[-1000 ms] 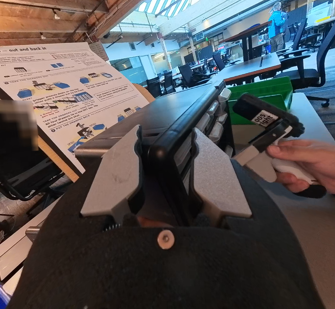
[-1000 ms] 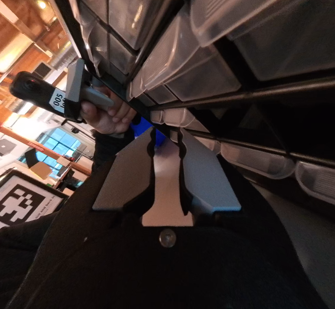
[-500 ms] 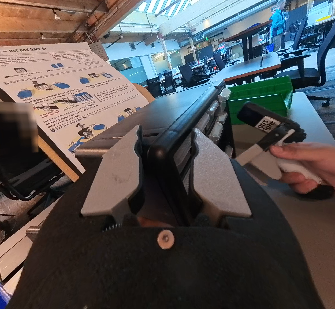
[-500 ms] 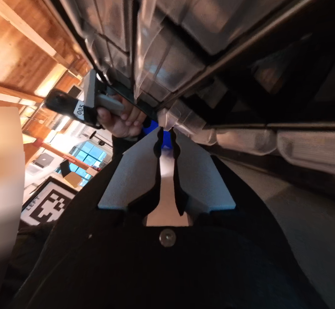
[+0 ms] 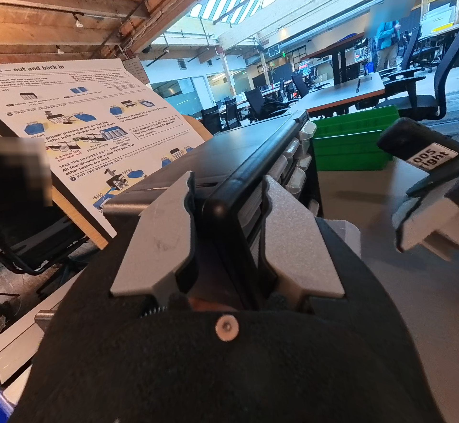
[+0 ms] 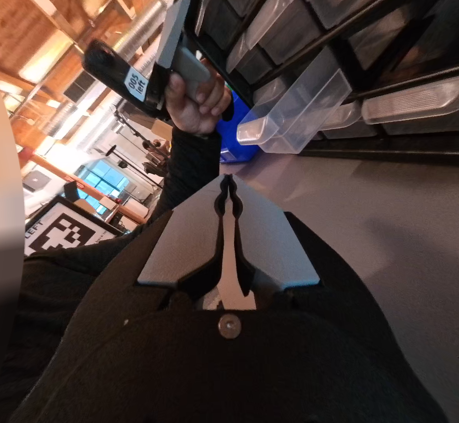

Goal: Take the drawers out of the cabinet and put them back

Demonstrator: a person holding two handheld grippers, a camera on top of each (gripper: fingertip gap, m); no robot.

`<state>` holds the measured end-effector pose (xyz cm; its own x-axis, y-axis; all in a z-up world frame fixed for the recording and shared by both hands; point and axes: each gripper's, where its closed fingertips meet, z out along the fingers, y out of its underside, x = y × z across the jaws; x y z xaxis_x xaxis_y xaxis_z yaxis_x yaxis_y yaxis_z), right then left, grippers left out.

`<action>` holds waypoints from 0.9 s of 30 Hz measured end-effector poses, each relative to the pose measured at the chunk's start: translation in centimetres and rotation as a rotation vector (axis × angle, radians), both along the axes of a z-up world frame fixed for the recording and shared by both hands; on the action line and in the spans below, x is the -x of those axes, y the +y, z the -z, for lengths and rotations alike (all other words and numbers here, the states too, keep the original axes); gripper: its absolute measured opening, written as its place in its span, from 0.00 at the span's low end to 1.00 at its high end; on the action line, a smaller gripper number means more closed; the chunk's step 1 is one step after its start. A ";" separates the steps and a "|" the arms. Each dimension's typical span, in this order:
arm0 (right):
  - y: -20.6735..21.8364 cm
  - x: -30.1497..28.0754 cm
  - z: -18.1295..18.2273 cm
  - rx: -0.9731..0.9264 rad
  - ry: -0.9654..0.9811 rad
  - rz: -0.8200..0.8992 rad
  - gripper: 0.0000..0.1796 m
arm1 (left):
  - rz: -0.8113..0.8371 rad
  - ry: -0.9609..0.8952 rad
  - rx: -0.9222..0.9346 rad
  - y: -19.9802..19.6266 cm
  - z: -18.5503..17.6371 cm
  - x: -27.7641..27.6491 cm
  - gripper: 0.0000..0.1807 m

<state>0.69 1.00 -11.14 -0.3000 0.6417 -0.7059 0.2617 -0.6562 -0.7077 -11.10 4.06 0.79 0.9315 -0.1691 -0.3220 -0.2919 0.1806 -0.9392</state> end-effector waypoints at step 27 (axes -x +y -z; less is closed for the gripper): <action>6.7 5.1 1.6 -1.995 -0.248 -0.098 0.30 | -0.001 0.001 0.002 0.0 0.0 0.0 0.29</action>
<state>-4.39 7.69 -12.70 -0.4026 0.4169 0.8149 0.4287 0.8725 -0.2345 -11.11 4.06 0.80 0.9313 -0.1690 -0.3228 -0.2931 0.1790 -0.9392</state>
